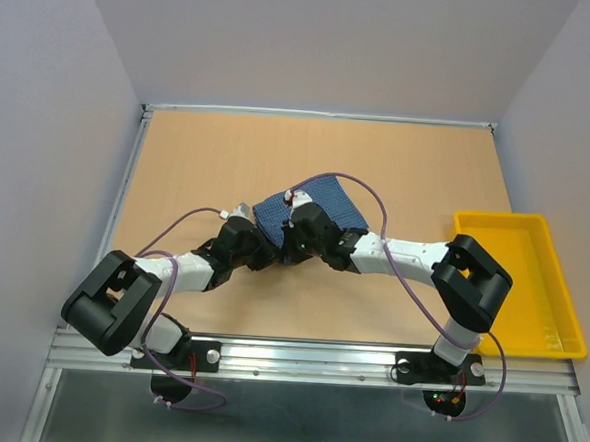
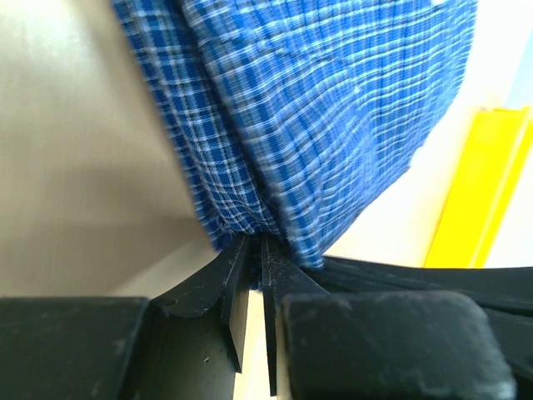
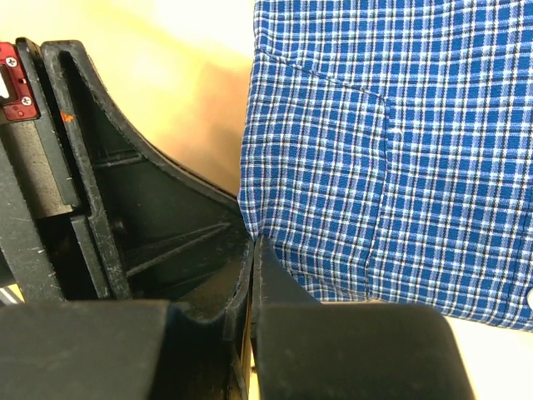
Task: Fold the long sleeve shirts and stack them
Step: Fold the shirt
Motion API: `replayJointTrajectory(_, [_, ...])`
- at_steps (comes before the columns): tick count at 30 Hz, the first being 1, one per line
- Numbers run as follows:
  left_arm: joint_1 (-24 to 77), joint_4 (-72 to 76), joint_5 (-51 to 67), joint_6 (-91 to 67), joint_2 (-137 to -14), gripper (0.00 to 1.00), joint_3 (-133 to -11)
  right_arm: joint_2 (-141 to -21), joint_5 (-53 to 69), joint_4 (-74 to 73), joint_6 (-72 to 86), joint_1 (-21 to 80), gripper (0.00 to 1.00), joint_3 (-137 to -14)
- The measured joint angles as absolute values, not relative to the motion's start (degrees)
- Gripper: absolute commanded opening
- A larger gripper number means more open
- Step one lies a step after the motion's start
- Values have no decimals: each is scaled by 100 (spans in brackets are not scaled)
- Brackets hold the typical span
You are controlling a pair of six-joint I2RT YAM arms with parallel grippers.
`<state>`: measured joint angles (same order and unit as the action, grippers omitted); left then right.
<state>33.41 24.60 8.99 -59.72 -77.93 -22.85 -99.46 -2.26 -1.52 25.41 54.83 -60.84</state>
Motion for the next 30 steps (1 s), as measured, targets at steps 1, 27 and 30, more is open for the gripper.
replayJointTrajectory(1, [3339,2515,906,-6001,-7793,25,-2283,-9946,-209,-137,2574,5483,1,-6084])
replayJointTrajectory(27, [3310,2705,1240,-6904,-6766,84,-1304,-10125,30,943,3092,5341,1,-5677])
replayJointTrajectory(30, [3374,1752,1059,-6746,-5918,82,-1315,-10210,156,893,3092,5378,1,-5614])
